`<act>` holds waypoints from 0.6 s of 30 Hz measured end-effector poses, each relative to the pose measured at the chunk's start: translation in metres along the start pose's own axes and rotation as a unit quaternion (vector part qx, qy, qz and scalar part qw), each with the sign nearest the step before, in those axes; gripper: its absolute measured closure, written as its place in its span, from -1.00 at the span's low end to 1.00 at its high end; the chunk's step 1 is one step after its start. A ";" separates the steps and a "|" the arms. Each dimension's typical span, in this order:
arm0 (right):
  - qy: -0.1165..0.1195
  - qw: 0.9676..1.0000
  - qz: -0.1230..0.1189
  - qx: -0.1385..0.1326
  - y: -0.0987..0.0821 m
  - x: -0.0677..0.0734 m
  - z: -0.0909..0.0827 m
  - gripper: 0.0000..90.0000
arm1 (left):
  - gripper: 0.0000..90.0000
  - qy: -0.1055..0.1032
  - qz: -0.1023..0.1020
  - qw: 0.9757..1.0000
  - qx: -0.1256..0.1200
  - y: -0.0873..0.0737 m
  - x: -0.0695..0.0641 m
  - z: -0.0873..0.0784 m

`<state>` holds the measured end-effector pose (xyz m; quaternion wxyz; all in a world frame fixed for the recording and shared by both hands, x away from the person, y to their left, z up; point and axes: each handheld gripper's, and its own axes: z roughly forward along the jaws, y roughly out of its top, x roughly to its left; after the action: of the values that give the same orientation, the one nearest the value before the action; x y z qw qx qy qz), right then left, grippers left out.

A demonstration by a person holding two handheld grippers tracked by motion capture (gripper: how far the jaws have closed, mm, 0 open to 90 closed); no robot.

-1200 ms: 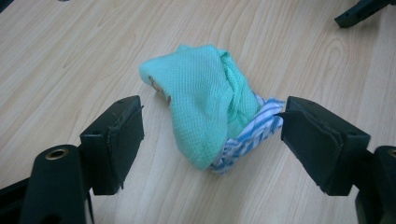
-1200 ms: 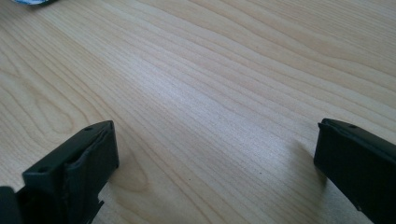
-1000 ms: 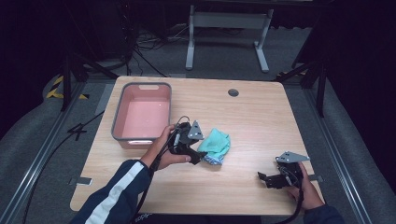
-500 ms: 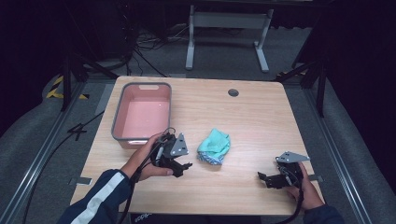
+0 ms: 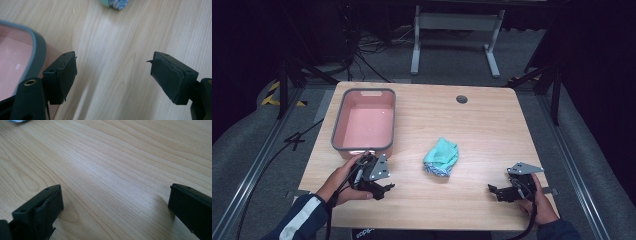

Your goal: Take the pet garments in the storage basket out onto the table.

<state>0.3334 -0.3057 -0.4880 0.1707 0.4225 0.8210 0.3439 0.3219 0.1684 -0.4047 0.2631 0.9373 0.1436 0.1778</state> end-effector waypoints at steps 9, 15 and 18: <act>0.000 1.000 0.000 0.000 0.000 0.000 0.000 -1.00 | -0.56 0.017 -0.008 0.999 0.028 -0.036 -0.001 -0.004; 0.000 1.000 0.000 0.000 0.000 0.000 0.000 -1.00 | -0.58 0.023 -0.017 0.999 0.036 -0.057 0.002 -0.004; 0.000 1.000 0.000 0.000 0.000 0.000 0.000 -1.00 | -0.58 0.024 -0.026 0.999 0.041 -0.069 0.004 -0.003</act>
<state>0.3334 -0.3058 -0.4880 0.1707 0.4224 0.8211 0.3439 0.3120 0.2273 -0.4389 0.2254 0.9388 0.1812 0.1870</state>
